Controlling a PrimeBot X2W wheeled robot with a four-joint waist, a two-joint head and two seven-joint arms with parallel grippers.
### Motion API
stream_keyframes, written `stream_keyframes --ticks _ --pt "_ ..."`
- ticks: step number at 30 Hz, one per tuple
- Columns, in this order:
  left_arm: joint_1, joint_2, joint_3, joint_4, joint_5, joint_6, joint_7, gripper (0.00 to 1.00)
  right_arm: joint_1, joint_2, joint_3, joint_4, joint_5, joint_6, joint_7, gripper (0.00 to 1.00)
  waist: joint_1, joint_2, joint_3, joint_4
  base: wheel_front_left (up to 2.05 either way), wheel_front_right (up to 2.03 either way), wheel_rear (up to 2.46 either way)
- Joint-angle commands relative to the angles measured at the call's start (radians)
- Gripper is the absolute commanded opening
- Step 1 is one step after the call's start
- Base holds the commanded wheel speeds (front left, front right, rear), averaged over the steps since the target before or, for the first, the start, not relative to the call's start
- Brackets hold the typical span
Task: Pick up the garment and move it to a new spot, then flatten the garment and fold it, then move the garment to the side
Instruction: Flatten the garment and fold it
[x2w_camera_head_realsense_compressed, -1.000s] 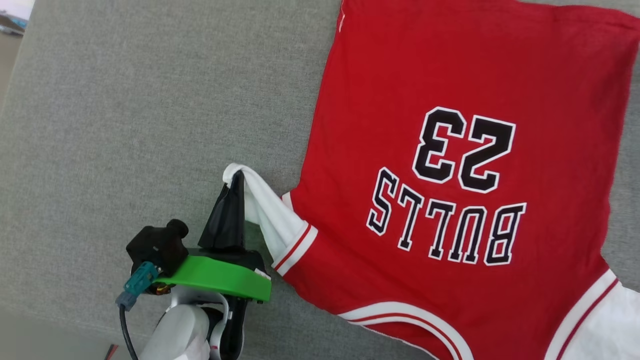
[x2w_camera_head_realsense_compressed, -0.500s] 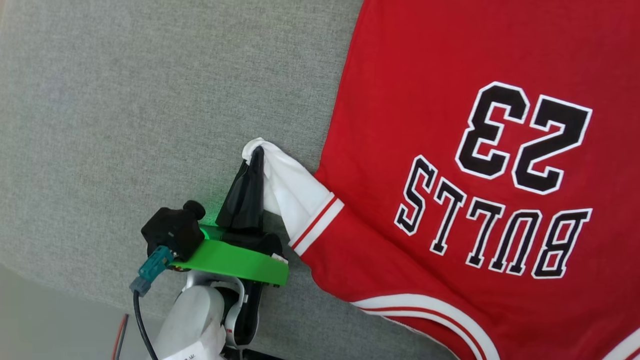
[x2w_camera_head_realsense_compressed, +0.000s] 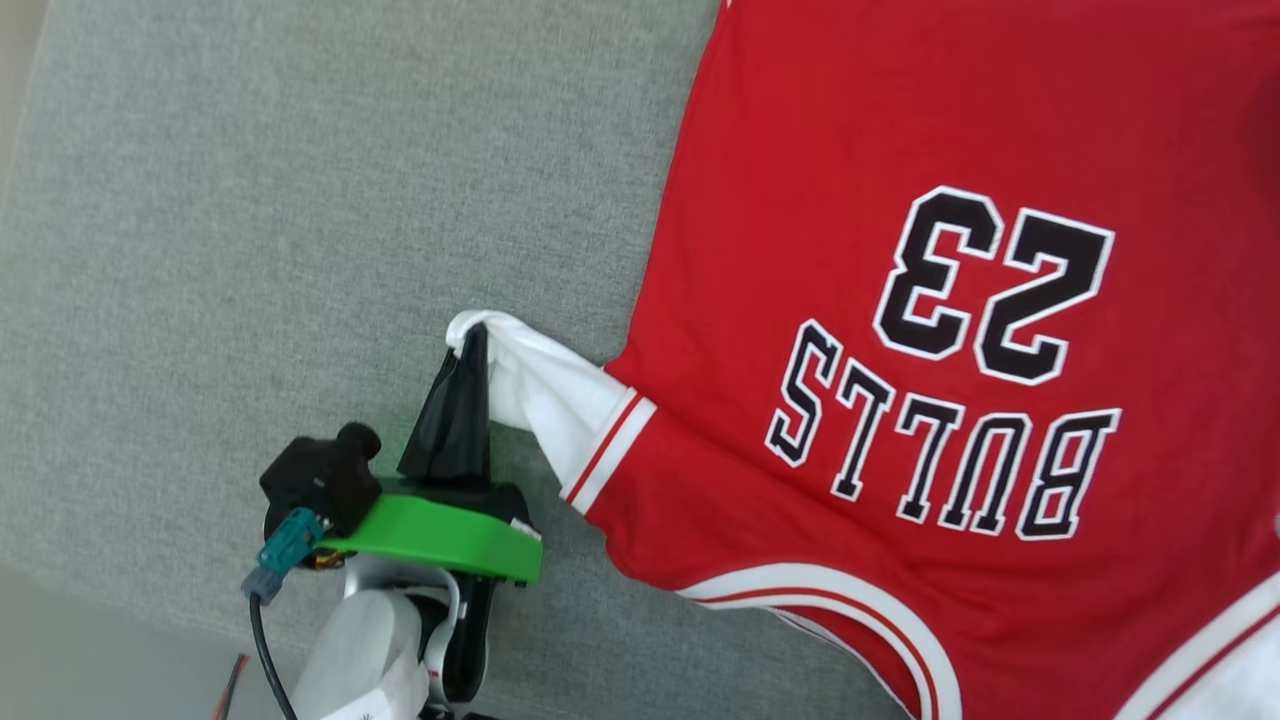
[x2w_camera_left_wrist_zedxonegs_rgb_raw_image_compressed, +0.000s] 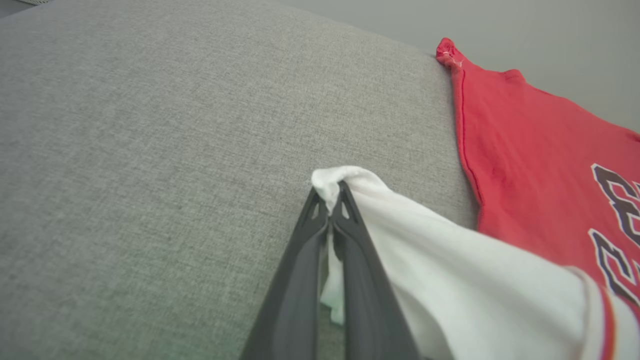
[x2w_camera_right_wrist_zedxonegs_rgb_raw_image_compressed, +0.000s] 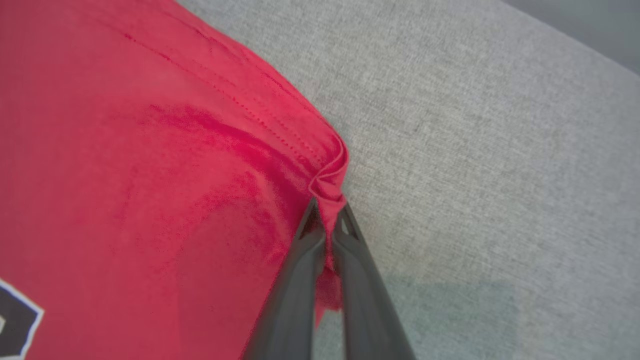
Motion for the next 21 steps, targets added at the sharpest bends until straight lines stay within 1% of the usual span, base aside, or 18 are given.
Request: stream_keyframes --ticks 1,8,12,16,21 --pt "0.017 -0.002 0.009 0.007 0.008 -0.005 -0.003 0.00 0.037 -0.015 0.021 -0.009 0.021 0.000 -0.021 0.00 -0.0001 -0.0001 -0.092 -0.051 0.00 0.00 0.00" --pt "0.079 0.020 0.039 0.027 0.001 0.000 -0.003 0.00 0.145 -0.117 0.100 -0.122 0.109 0.000 -0.110 0.00 -0.0001 -0.0001 -0.219 -0.112 0.00 0.00 0.00" --pt "0.124 0.033 0.056 0.026 -0.010 0.010 0.000 0.00 0.251 -0.175 0.123 -0.203 0.167 0.000 -0.171 0.00 -0.0001 -0.0001 -0.279 -0.149 0.00 0.00 0.00" --pt "0.170 0.044 0.068 0.016 -0.020 0.021 0.007 0.00 0.412 -0.237 0.121 -0.270 0.232 0.000 -0.244 0.00 -0.0001 -0.0001 -0.328 -0.179 0.00 0.00 0.00" --pt "0.212 0.059 0.079 0.000 -0.024 0.033 0.016 0.00 0.629 -0.296 0.104 -0.305 0.279 0.000 -0.315 0.00 -0.0001 -0.0001 -0.365 -0.205 0.00 0.00 0.00"
